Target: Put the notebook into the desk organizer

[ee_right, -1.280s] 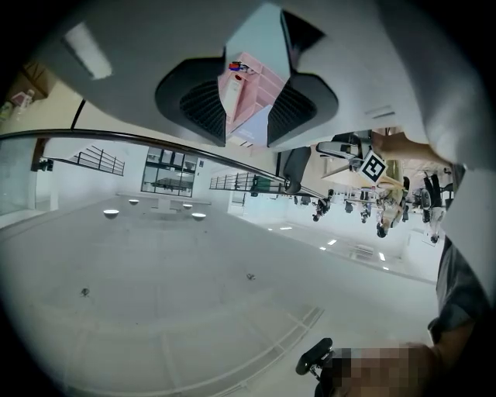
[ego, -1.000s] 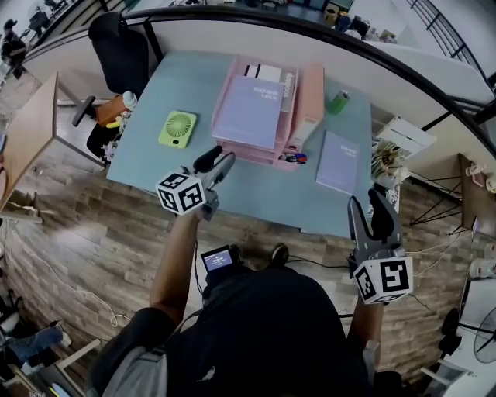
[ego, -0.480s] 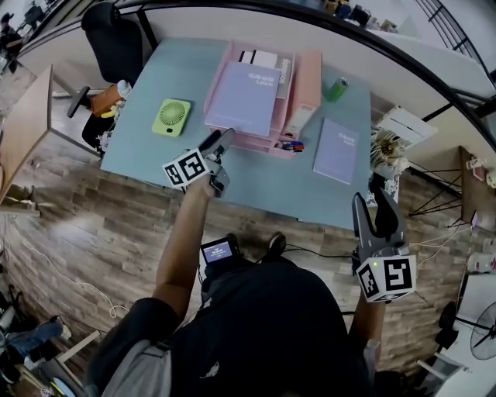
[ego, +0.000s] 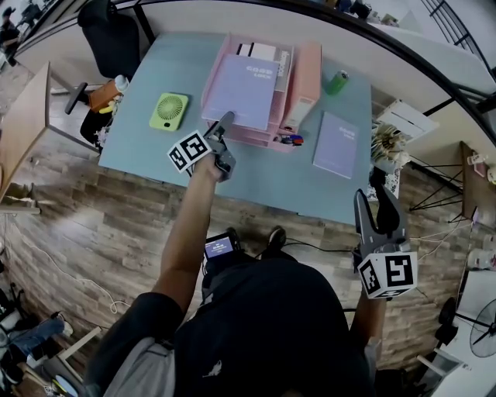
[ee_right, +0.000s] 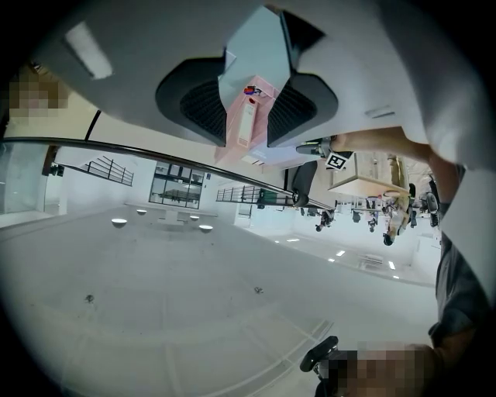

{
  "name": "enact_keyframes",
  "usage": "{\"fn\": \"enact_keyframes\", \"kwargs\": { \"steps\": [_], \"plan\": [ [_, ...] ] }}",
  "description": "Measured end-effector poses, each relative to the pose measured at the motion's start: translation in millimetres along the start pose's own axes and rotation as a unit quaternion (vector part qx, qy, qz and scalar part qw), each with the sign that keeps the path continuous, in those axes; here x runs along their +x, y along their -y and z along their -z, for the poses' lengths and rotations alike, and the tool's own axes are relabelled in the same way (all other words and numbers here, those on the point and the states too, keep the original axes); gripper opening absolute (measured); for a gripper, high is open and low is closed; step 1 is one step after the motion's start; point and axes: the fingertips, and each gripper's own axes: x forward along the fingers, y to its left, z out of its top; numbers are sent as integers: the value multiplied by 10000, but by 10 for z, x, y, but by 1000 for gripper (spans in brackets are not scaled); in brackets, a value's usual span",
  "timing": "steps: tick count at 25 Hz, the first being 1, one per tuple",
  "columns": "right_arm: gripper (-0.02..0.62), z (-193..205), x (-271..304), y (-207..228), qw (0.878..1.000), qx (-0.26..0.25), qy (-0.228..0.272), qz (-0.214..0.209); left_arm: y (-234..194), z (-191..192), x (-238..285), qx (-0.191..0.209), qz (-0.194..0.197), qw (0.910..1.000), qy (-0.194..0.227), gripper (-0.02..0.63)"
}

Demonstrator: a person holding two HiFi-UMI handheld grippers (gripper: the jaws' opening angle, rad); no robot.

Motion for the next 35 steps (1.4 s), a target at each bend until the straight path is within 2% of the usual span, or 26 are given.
{"fn": "enact_keyframes", "kwargs": {
  "steps": [5,8,12,17,22,35],
  "plan": [
    [155,39,12,10,10000,40,3,-2,-61,3,57,-143,-146,9998,11,331],
    [155,79,36,23,10000,66,-16,-5,-5,-1,94,-268,7,9996,22,269],
    [155,108,77,5,9999,75,-75,-37,103,-21,117,-453,221,9987,49,141],
    [155,112,118,5,9999,94,-25,-84,97,0,82,-837,127,9964,83,121],
    [155,108,145,-16,9999,96,-47,-117,135,6,-33,-1048,43,9942,221,101],
    [155,137,221,-149,9994,117,-16,-327,214,252,-688,-1259,-60,9911,423,89]
  ]
}}
